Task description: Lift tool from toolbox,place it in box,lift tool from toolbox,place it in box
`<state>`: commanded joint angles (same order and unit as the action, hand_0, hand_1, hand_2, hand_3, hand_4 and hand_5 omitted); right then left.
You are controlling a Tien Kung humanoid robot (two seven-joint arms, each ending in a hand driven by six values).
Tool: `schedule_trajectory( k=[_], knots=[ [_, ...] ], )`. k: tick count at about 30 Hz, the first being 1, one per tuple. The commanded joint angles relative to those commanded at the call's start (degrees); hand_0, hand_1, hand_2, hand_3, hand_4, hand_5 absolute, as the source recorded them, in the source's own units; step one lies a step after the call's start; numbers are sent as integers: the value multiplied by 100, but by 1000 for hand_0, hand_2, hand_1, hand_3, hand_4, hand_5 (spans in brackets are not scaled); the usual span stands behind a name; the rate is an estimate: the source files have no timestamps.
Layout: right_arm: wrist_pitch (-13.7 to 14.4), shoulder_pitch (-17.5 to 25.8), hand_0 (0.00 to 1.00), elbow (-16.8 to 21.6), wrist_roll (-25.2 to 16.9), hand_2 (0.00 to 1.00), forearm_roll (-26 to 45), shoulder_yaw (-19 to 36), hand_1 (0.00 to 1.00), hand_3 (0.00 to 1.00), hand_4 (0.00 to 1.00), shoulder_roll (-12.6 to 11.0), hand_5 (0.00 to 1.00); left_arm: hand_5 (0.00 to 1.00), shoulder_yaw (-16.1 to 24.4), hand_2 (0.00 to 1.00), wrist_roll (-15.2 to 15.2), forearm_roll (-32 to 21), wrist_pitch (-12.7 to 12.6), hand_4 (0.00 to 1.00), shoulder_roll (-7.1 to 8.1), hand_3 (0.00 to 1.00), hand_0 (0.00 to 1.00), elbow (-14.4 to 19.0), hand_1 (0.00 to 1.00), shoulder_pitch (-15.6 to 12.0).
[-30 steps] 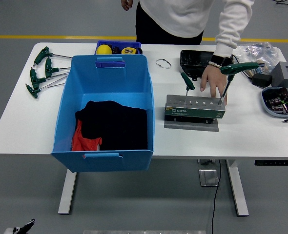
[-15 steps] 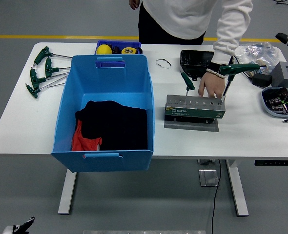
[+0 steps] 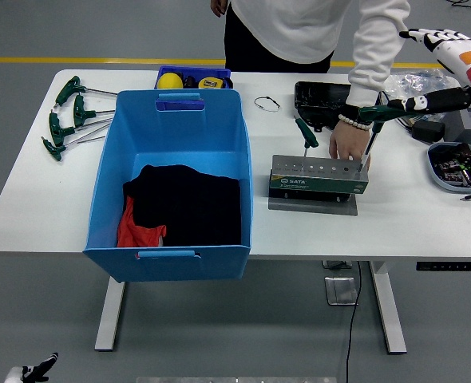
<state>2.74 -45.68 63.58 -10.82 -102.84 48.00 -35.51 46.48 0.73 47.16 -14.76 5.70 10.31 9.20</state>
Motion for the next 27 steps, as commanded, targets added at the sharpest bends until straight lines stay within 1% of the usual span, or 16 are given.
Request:
schedule_trajectory(
  k=[4, 5, 7, 8, 10, 11, 13, 16, 17, 22, 23, 27],
  knots=[
    [-45, -367, 998, -590, 21, 899, -129, -399, 916, 924, 998, 256, 689, 698, -11, 688, -8, 11, 7, 755, 3, 704, 698, 0, 603, 0],
    [-71, -439, 964, -733, 30, 818, -186, -476, 859, 865, 998, 299, 700, 698, -14, 688, -7, 10, 6, 755, 3, 705, 698, 0, 601, -1],
    [-210, -606, 964, -1010, 58, 818, -264, -683, 859, 865, 998, 379, 700, 698, -4, 688, -8, 32, 2, 755, 4, 705, 698, 0, 601, -4],
    [-296, -660, 964, -1089, 76, 818, -302, -760, 859, 865, 998, 401, 700, 698, 0, 688, -8, 40, 2, 755, 7, 705, 698, 0, 601, -4],
    [-456, -731, 964, -1146, 110, 818, -360, -871, 859, 865, 998, 430, 700, 698, 0, 688, -7, 47, 2, 755, 12, 705, 698, 0, 601, -8],
    [-539, -762, 926, -1167, 127, 778, -367, -925, 818, 831, 998, 446, 713, 700, 7, 688, -8, 56, 0, 755, 13, 705, 698, 0, 598, -9],
    [-671, -836, 926, -1255, 164, 778, -347, -1034, 818, 831, 998, 502, 713, 700, 15, 688, -7, 65, -3, 755, 15, 705, 698, 0, 598, -11],
    [-724, -921, 926, -1405, 195, 778, -319, -1142, 818, 831, 998, 576, 713, 700, 5, 688, -5, 56, -2, 755, 17, 705, 698, 0, 598, -5],
    [-735, -964, 837, -1483, 208, 676, -313, -1201, 728, 731, 998, 616, 715, 698, -12, 686, -2, 39, 0, 756, 17, 704, 698, 0, 598, -1],
    [-763, -1082, 837, -1631, 238, 676, -247, -1367, 728, 731, 998, 728, 715, 698, -45, 686, 7, -1, -2, 756, 15, 704, 698, 0, 598, 20],
    [-769, -1100, 733, -1660, 242, 592, -241, -1390, 630, 684, 998, 748, 720, 698, -45, 684, 8, -3, -2, 757, 15, 702, 698, 0, 597, 25],
    [-826, -1178, 733, -1882, 238, 592, -185, -1488, 630, 684, 998, 834, 720, 698, -50, 684, 16, -22, -8, 757, 15, 702, 698, 0, 597, 43]
  ],
)
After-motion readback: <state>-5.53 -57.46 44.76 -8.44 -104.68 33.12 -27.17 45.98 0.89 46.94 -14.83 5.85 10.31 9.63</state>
